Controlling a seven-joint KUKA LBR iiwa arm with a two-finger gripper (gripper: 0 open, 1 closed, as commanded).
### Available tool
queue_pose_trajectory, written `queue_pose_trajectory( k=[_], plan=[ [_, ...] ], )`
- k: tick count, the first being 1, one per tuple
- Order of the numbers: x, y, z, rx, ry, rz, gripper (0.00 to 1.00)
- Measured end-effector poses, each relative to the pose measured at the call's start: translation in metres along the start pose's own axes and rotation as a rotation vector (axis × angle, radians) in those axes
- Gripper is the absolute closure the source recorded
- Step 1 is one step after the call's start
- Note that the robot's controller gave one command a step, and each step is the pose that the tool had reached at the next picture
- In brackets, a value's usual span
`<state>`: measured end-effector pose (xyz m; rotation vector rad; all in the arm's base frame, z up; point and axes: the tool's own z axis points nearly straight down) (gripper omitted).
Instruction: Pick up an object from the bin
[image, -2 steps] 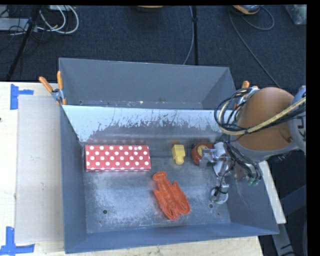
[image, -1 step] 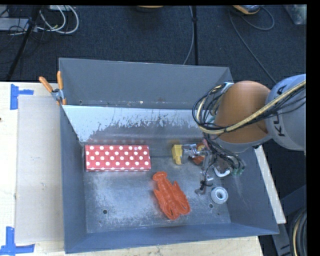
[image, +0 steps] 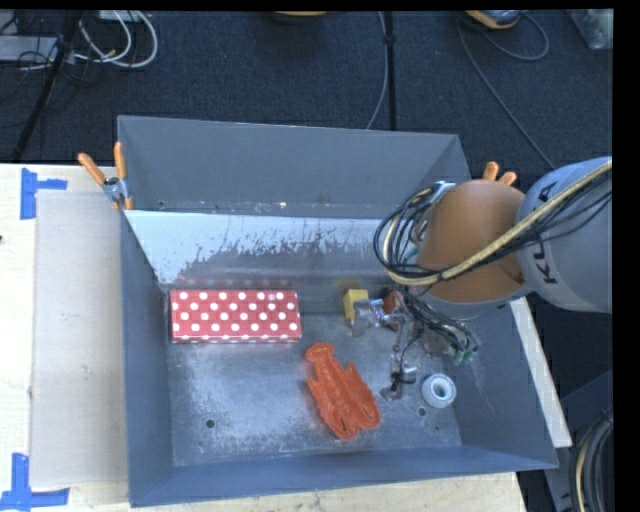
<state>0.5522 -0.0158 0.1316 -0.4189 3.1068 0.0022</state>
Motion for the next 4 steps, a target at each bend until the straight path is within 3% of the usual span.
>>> queue_pose_trajectory(
  k=[1, 2, 3, 4],
  plan=[
    [0.011, 0.027, 0.034, -0.002, 0.013, -0.076, 0.00],
    [0.005, 0.037, 0.049, -0.003, 0.008, -0.218, 0.00],
    [-0.001, 0.035, 0.059, -0.005, 0.012, -0.310, 1.00],
    [-0.001, 0.035, 0.059, -0.004, 0.013, -0.312, 0.00]
  ],
)
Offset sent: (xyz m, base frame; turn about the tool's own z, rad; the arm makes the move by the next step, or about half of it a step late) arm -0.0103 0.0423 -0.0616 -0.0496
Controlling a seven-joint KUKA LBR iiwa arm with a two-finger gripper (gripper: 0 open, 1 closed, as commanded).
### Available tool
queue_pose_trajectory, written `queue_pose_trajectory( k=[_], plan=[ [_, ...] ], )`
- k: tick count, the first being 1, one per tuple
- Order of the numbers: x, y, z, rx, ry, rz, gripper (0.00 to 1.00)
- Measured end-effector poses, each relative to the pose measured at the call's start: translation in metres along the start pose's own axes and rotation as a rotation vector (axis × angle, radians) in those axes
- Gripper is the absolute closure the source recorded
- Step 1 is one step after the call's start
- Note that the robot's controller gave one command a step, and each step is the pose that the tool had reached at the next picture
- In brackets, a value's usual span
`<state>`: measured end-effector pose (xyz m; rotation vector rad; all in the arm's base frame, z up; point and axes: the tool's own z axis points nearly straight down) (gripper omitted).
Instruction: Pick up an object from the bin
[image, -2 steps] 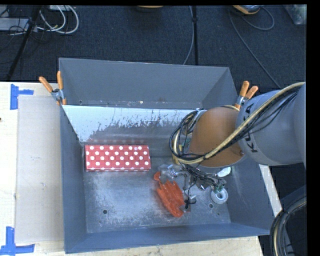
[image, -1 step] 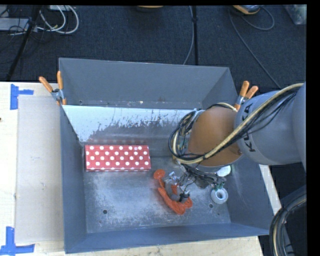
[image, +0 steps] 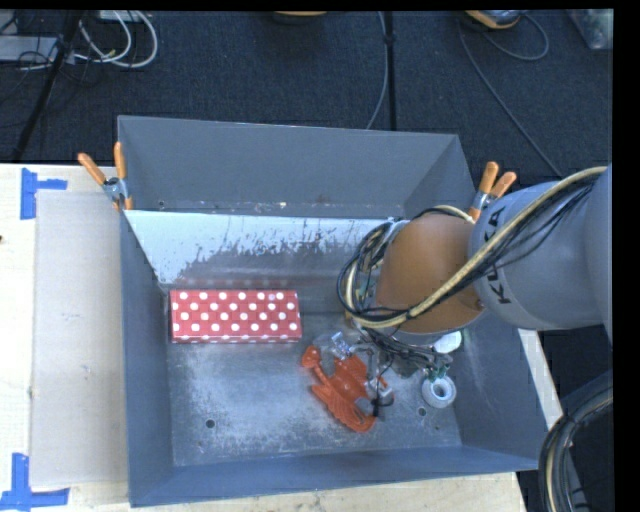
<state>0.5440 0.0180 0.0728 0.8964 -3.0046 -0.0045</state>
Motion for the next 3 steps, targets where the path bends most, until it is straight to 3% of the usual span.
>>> queue_pose_trajectory(
  k=[1, 2, 3],
  plan=[
    [-0.0001, -0.0001, 0.0000, 0.000, 0.000, -0.001, 1.00],
    [0.0000, -0.0001, -0.0002, 0.000, 0.001, -0.001, 0.00],
    [-0.0005, 0.0001, -0.0006, 0.000, 0.000, -0.003, 1.00]
  ],
)
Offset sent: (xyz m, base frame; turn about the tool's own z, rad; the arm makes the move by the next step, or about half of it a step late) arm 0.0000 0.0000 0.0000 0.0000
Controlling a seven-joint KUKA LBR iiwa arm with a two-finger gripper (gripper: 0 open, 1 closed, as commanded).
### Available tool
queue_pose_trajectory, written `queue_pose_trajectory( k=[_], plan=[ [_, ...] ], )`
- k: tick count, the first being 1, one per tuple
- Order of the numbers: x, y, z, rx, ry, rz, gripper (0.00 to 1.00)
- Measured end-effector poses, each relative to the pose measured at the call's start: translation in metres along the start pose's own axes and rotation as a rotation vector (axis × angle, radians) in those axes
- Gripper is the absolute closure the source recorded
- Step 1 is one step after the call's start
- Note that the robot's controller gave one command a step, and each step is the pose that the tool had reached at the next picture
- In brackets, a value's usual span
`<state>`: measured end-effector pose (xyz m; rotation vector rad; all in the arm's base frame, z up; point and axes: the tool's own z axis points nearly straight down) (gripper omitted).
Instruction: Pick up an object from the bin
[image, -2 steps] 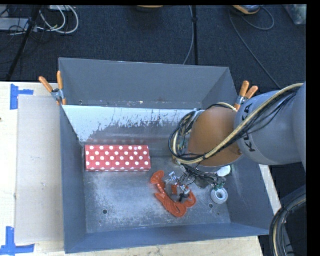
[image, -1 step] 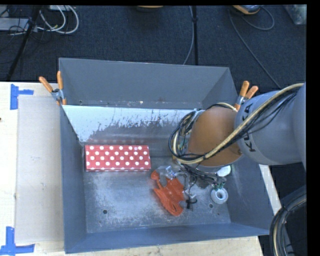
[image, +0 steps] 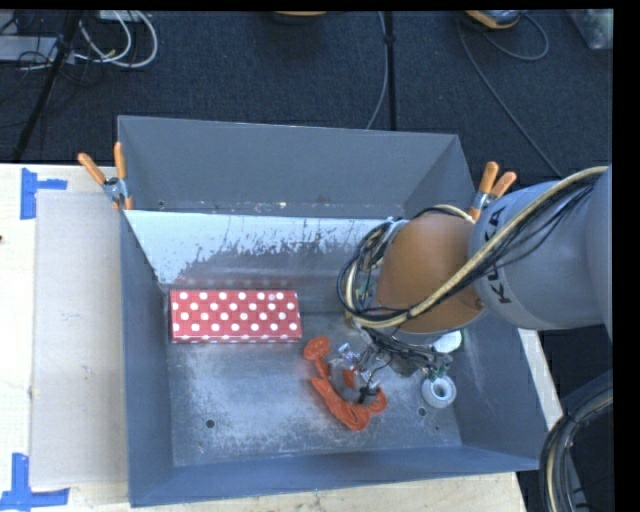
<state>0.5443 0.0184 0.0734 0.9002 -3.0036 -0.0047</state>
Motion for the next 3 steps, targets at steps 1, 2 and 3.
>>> queue_pose_trajectory(
  k=[1, 2, 3],
  plan=[
    [0.0005, -0.0001, 0.0006, 0.000, 0.001, 0.000, 0.00],
    [0.0000, -0.0003, 0.0000, 0.001, -0.001, -0.001, 1.00],
    [0.0004, -0.0001, 0.0008, 0.000, 0.000, -0.001, 0.00]
  ],
)
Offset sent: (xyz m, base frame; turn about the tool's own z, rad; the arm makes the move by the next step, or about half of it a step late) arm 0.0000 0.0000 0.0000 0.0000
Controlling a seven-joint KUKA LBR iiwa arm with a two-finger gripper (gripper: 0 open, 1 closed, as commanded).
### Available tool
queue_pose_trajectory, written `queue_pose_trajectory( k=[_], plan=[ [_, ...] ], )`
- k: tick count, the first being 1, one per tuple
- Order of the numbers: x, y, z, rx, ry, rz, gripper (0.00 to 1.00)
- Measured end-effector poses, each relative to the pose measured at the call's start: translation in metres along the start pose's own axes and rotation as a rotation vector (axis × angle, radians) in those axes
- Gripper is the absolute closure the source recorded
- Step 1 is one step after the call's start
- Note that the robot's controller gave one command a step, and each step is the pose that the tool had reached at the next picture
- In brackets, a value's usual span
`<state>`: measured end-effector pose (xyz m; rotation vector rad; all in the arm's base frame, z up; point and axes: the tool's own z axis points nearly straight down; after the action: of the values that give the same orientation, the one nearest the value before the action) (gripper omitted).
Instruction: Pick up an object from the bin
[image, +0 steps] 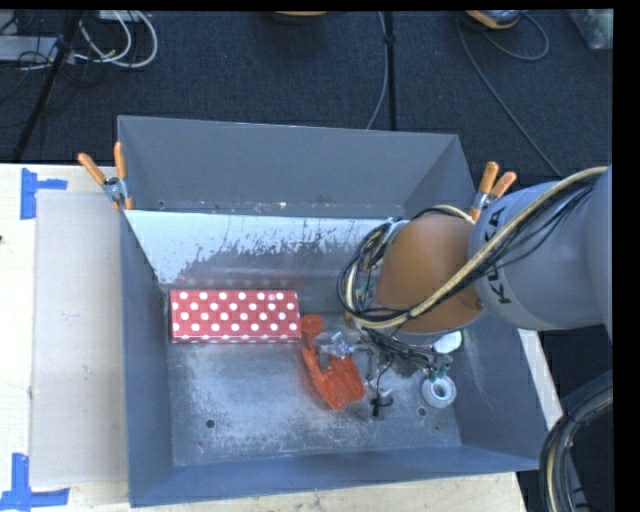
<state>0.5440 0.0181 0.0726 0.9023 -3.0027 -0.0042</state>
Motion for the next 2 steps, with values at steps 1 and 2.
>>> queue_pose_trajectory(
  k=[1, 2],
  plan=[
    [0.0003, -0.0006, -0.0002, 0.001, 0.000, 0.000, 1.00],
    [0.0003, -0.0006, -0.0002, 0.001, 0.000, 0.000, 1.00]
  ],
)
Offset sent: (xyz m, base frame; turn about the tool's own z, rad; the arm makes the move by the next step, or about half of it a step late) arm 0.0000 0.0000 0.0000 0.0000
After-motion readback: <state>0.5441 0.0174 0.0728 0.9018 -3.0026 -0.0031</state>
